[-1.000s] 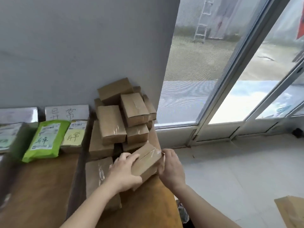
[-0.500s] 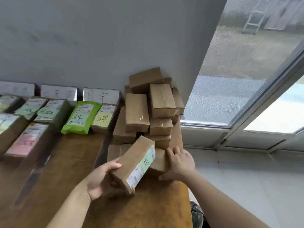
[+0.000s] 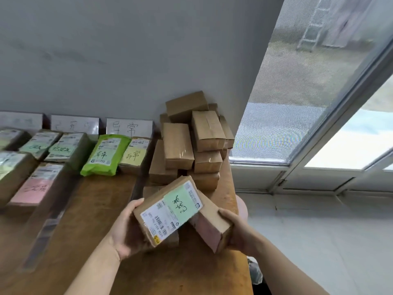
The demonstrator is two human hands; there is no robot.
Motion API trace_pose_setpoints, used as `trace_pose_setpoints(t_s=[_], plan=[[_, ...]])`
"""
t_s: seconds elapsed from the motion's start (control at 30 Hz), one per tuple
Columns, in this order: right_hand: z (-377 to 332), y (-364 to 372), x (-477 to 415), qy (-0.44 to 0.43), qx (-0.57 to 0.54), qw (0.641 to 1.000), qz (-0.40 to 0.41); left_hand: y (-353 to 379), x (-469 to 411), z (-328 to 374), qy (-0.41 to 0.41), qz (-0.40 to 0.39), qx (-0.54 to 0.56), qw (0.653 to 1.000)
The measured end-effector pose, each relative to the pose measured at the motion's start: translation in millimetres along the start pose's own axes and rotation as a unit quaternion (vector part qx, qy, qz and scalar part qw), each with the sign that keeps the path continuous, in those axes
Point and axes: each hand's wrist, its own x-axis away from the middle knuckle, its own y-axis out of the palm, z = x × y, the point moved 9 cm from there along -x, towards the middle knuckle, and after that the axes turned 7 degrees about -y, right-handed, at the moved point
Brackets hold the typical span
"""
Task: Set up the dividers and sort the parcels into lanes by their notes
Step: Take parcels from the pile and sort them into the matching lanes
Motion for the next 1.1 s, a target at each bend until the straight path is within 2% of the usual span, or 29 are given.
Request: trace_pose_setpoints(t_s=[0.1,0.2,0.37,0.5,0.57,0.63,0.8,0.87,0.93,1.03,1.1], plan=[[15.4,-1.0,1.2,0.015,-0.023,1.000,0.009,-9.5,8.5,13.4,-0.003,0.037,-0.128,0.991],[17.1,-7.2,2.7,-0.001,-0.025,0.998,0.061,-9.5,13.7,33.5,0.004,0.084,-0.261,0.962],[-6.8,-5.5,19.1,-0.066,0.071,0.983,0.158,9.5,11.4,67.7,0.002,0.129,-0.402,0.906],[-28.8,19.1,37.3,-0.164,0.083,0.978,0.099,26.3,-4.0,78.7,-0.030,0.141,-0.481,0.865],[-32.9,28.5,39.3,-0.183,0.131,0.972,0.069,36.5,-10.6,76.6,-0.055,0.141,-0.497,0.855],[-30.7,31.7,34.6,-0.168,0.156,0.972,0.054,45.5,-13.2,71.8,-0.071,0.138,-0.497,0.854],[-26.6,28.1,28.1,-0.152,0.170,0.970,0.084,65.5,-22.8,60.3,-0.004,0.084,-0.383,0.920],[-24.8,24.9,25.3,-0.150,0.186,0.965,0.107,71.3,-27.3,46.5,0.016,0.034,-0.360,0.932],[-25.3,24.4,24.7,-0.146,0.194,0.963,0.119,73.0,-30.6,30.2,0.026,-0.004,-0.369,0.929],[-26.9,21.5,22.7,-0.116,0.221,0.957,0.146,65.9,-41.9,10.3,0.040,0.007,-0.421,0.906],[-24.2,21.4,22.0,-0.078,0.195,0.965,0.155,65.6,-44.4,5.1,0.056,0.027,-0.418,0.907]])
